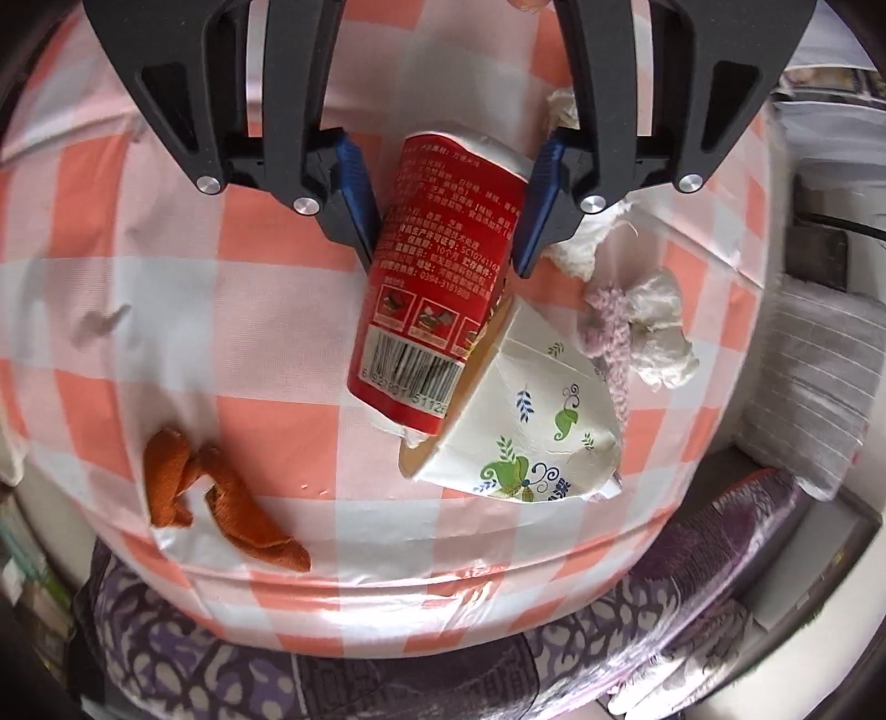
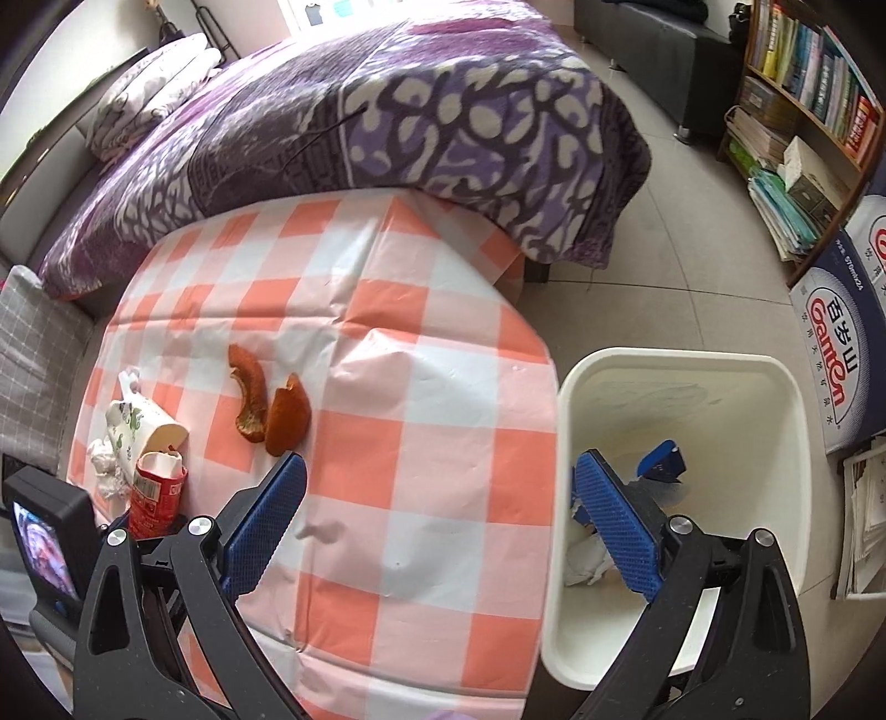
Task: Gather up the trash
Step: 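Grasp the red drink carton with the left tool while the right tool moves to the white bundle, then grasp the white wrapped bundle with the right tool while the left tool lifts the red carton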
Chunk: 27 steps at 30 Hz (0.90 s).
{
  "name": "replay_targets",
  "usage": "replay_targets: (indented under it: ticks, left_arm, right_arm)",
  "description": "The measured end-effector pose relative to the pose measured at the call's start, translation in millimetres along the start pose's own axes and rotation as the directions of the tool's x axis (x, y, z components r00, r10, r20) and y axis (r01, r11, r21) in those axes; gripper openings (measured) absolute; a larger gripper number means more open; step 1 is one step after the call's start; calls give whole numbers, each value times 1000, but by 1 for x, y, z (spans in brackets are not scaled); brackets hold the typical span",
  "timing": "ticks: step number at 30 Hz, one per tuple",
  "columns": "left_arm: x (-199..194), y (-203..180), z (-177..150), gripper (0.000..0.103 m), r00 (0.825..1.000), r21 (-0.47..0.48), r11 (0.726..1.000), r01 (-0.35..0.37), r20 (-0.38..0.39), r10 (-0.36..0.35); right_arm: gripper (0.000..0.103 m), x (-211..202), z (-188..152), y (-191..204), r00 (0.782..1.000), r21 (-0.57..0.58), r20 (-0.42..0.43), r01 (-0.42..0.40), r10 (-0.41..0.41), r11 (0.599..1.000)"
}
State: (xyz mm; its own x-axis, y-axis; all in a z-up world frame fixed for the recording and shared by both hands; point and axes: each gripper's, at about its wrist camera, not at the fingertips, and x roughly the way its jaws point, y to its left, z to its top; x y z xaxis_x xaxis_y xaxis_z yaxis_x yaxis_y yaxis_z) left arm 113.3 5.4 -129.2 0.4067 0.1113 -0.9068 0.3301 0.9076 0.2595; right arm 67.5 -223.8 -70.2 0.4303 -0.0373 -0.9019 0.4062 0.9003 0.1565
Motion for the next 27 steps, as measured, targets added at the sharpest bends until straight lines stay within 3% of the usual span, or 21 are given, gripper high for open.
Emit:
replay_targets:
  ticks: [4,9,13,19,24,27]
  left_arm:
    - [-21,33,-3,42,987,-146,976,163,31,-161]
    - [-60,85,-7,41,959,-337,899,280,133,-249]
    - [-99,134,-16,41,939,-460,823,333,241,-245]
    - [-142,191,-36,41,879,-554,692,462,389,-276]
    - [-145,224,-50,41,883,-635,622,458,406,-236]
    - [-149,234,-58,41,889,-655,611,444,408,-209]
  right_arm:
    - [94,7,-2,11,1000,-5,-16,-12,12,1000]
    - [94,16,-11,33,999,-61,-30,-16,15,998]
    - [94,21,-29,73,996,-174,-44,-81,75,981]
    - [94,35,-73,142,989,-358,-102,-135,105,924]
    - [93,49,-98,192,976,-357,-144,-203,161,912]
    - [93,54,-107,221,968,-321,-153,-241,201,916]
